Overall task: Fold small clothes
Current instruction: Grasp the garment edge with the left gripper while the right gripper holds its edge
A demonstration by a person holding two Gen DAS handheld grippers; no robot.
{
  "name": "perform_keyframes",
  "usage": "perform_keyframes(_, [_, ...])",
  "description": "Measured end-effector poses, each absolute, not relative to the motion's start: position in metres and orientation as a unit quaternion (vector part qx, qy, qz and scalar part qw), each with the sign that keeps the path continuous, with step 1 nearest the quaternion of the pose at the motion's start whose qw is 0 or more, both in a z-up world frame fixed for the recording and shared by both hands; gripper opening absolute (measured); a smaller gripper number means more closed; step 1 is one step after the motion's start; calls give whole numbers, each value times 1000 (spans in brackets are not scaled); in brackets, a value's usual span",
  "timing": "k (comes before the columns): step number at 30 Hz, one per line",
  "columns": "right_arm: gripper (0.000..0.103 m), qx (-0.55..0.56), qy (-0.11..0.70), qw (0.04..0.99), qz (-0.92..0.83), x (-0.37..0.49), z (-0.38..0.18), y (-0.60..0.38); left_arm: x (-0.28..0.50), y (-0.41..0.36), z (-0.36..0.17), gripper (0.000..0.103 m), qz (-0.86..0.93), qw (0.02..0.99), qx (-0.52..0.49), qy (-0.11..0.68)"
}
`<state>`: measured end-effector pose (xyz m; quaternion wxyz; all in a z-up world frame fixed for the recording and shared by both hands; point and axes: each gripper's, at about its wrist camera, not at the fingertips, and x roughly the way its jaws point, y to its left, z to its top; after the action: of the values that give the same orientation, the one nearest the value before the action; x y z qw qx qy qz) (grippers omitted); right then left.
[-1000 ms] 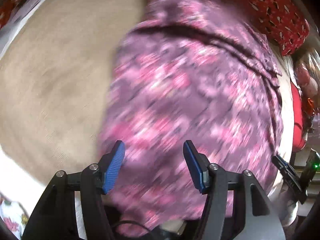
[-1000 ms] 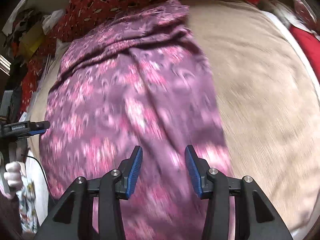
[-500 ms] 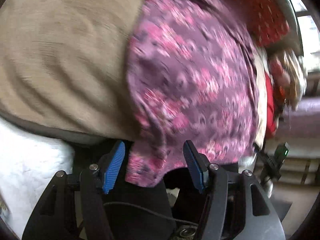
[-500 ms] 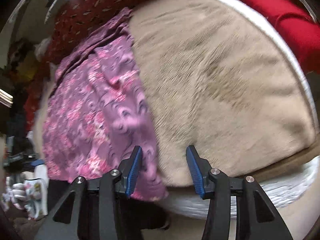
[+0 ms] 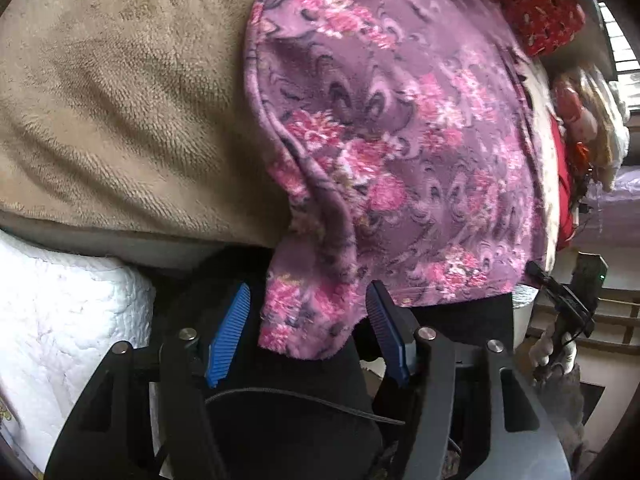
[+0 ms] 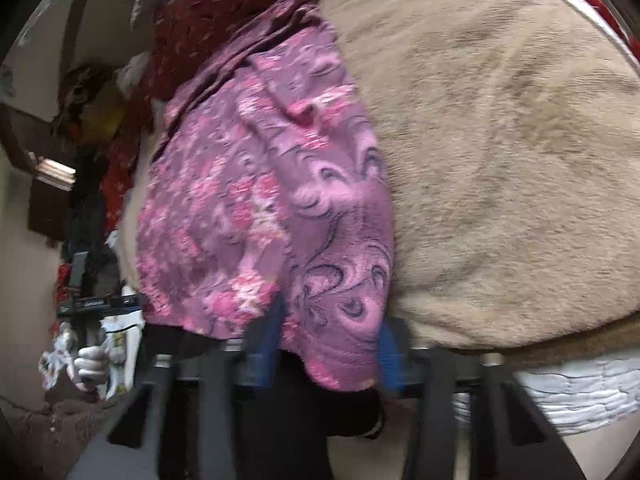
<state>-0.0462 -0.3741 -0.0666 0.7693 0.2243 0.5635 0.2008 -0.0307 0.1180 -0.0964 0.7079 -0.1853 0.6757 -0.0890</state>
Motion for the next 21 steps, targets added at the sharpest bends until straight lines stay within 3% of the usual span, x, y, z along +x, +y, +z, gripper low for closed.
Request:
perform_keyframes(1, [10, 218, 561, 772, 202, -47, -65, -372, -34, 118, -93, 30, -97, 713, -189, 669])
perform_keyframes(2, [10, 207, 555, 780, 203, -49, -62, -369, -33, 112, -93, 8, -101, 712, -192, 668])
perform_keyframes(13, [10, 305, 445, 808, 237, -46, -2, -384, -44, 172, -11, 1, -103, 781, -303, 536])
perform_keyframes(17, [10, 303, 454, 806, 230, -37, -5, -379, -41, 176, -23, 2, -95, 775, -278, 560])
perform_keyframes(21, [10, 299, 480, 797, 213, -33, -21, -378, -42, 165, -61, 13, -86, 744, -254, 612])
